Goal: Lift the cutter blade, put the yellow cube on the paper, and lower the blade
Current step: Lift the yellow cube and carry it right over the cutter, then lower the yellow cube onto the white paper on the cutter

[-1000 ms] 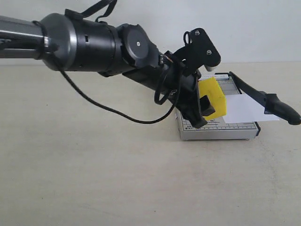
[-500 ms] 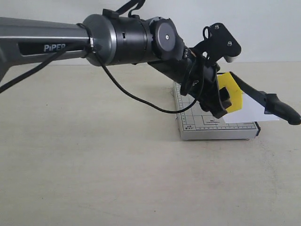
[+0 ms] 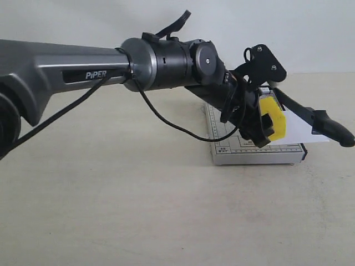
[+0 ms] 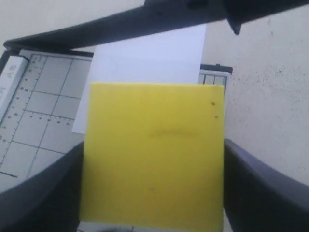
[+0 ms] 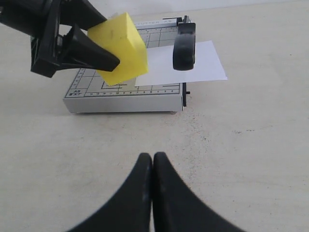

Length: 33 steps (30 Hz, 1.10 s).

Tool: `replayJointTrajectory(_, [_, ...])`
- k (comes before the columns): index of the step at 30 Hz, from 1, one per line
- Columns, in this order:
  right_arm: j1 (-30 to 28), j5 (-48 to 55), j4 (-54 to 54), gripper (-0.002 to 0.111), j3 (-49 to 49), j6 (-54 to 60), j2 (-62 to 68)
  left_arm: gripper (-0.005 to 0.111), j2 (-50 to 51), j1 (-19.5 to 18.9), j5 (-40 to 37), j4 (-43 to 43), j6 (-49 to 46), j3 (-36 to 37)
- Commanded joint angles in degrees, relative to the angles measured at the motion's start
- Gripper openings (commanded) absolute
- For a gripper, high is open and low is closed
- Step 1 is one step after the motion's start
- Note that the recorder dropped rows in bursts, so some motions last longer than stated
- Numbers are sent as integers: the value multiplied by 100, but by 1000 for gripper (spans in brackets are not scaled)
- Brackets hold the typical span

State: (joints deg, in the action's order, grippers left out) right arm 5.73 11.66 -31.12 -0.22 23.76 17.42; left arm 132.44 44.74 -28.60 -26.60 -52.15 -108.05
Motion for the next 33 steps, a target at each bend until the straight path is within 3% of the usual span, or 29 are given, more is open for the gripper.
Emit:
replayJointTrajectory(1, [10,22,9,0,22,14,-31,5,92,60,39,-104,-14,-303])
replayJointTrajectory(30, [10,12,9,0,22,14,-31,5,387,60,375,-43,-277,-374])
replayJointTrajectory(33, [10,12,9,0,22,14,-31,12,389,60,361,-58,-277,-374])
